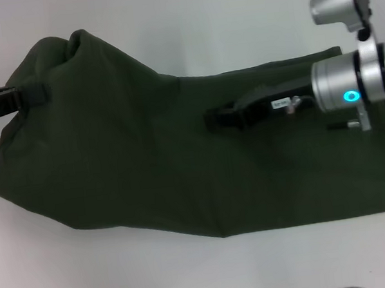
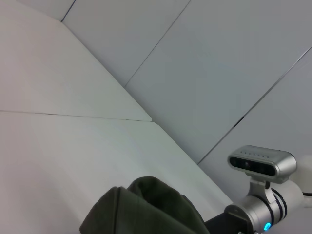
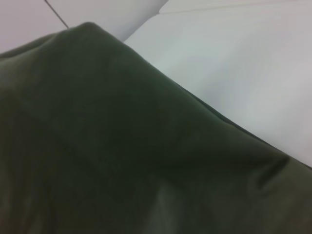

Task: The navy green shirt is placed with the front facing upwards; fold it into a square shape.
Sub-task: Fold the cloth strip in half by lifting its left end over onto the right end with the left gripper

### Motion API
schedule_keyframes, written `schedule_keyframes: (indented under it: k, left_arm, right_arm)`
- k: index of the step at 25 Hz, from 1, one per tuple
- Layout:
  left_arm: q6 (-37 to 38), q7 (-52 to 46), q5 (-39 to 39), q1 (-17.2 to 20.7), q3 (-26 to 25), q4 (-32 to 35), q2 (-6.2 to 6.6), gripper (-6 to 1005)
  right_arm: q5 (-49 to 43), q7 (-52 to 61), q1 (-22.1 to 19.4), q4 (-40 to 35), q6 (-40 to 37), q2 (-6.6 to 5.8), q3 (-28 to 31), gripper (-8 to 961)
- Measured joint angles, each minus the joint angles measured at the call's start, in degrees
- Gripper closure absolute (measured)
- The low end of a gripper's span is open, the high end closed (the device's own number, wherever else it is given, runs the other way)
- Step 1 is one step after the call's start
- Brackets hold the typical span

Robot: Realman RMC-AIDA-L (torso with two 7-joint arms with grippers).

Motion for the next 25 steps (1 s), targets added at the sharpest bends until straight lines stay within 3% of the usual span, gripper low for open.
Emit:
schedule_keyframes:
  k: [3, 9, 25]
  left_arm:
    - [0.0, 0.0, -0.2, -0.1, 0.0, 0.1, 0.01, 948]
    - [0.0, 0.0, -0.5, -0.1, 0.0, 0.1, 0.02, 945]
    - [-0.3, 0.4, -1.1, -0.5, -0.1, 0.1, 0.49, 938]
  right_arm:
    - [0.4, -0.4, 2.0, 1.9, 2.3, 0.09, -1.0, 807]
    - [0.5, -0.7, 6.3, 5.2, 5.6, 0.21, -1.7, 888]
    - [0.4, -0.5, 13.2, 9.5, 8.7, 0.65, -2.7, 923]
